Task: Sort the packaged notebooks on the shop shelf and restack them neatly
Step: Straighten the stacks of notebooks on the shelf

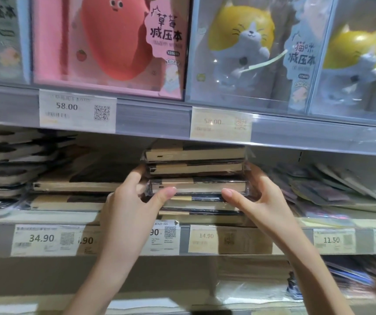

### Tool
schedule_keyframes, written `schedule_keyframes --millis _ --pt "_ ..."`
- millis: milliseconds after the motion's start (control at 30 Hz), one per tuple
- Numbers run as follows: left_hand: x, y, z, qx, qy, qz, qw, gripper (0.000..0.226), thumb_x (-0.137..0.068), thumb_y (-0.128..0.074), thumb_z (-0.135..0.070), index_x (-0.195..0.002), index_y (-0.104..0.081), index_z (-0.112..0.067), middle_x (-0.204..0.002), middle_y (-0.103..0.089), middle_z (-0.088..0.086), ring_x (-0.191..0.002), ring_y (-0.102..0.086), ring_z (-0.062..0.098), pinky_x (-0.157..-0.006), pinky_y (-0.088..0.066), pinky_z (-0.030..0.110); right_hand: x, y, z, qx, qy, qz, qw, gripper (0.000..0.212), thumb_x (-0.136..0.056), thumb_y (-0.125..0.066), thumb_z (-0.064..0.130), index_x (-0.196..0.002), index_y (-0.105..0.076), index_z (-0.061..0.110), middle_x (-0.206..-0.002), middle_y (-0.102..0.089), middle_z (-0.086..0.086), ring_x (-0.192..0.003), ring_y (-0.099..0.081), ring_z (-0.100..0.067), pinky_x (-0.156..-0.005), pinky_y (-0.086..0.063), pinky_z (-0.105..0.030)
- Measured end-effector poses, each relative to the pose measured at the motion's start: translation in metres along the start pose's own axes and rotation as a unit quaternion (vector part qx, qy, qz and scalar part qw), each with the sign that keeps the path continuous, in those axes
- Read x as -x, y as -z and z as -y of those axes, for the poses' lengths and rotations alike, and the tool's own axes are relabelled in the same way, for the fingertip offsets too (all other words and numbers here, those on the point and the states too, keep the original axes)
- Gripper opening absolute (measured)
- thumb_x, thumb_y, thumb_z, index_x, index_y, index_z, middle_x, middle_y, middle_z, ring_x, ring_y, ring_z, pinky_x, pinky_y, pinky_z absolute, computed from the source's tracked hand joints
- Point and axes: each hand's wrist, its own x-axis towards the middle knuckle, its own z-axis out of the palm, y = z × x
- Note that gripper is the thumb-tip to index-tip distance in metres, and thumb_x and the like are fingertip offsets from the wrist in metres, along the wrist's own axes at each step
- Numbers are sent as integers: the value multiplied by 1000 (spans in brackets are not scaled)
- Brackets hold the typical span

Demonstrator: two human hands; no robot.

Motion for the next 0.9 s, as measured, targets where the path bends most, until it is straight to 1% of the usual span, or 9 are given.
schedule_keyframes --millis 133,233,333,467,600,667,767,833,900 --pt "2 -2 0 20 -9 -17 1000 36 -63 -69 -48 -92 -53 -34 -57 -57 -36 -67 -57 -17 -56 -40 8 4 -3 0 -25 19 -38 999 79 -61 -66 50 -132 -47 22 -98 -44 35 -90 -46 18 -74 -38 2" --pt "4 0 0 31 -17 -16 999 39 -58 -66 -55 -87 -53 -31 -62 -61 -33 -72 -62 -6 -64 -46 19 6 -1 -1 -38 18 -41 998 81 -61 -68 47 -135 -44 23 -103 -44 34 -94 -47 15 -74 -35 6" --pt "3 5 -2 47 -24 5 999 39 -59 -67 -54 -87 -50 -32 -79 -63 -25 -87 -61 1 -70 -46 24 5 2 1 -48 5 -27 998 85 -57 -69 51 -133 -35 34 -116 -45 26 -108 -44 7 -77 -35 4" --pt "1 2 -6 72 13 34 997 66 -64 -68 -50 -119 -32 -39 -119 -51 -13 -117 -47 11 -90 -36 30 -7 8 7 -50 7 25 998 88 -61 -68 56 -134 -24 38 -112 -34 36 -110 -37 12 -79 -30 3" --pt "-3 -1 -9 119 -20 44 992 53 -70 -72 -34 -107 -39 -54 -110 -54 -25 -114 -51 2 -96 -39 26 -23 4 14 -85 10 17 996 49 -80 -47 61 -115 -36 29 -87 -45 24 -74 -49 25 -63 -36 3" --pt "-5 -1 -8 132 -24 48 990 48 -72 -73 -27 -96 -42 -55 -101 -57 -29 -106 -56 -4 -95 -43 23 -25 -1 15 -129 3 10 992 38 -80 -40 54 -113 -37 36 -93 -49 28 -77 -47 30 -66 -36 6" --pt "-6 0 -7 130 -43 44 990 52 -76 -72 -21 -93 -42 -60 -81 -61 -34 -88 -56 -19 -76 -43 2 -21 -4 13 -167 0 -10 986 16 -93 -42 36 -107 -40 43 -101 -56 24 -92 -50 23 -66 -42 -3" --pt "-6 0 -6 120 -54 38 991 60 -76 -71 -22 -99 -35 -64 -83 -61 -30 -86 -57 -18 -70 -41 -2 -19 -4 13 -171 -3 -10 985 17 -94 -42 36 -107 -39 47 -98 -57 25 -93 -50 19 -69 -43 -9" --pt "-5 2 -5 136 -54 49 988 61 -76 -71 -26 -104 -32 -64 -99 -57 -31 -96 -54 -19 -78 -42 0 -19 -3 15 -174 2 -3 985 20 -92 -42 40 -108 -38 49 -98 -50 37 -88 -49 26 -71 -41 -1"
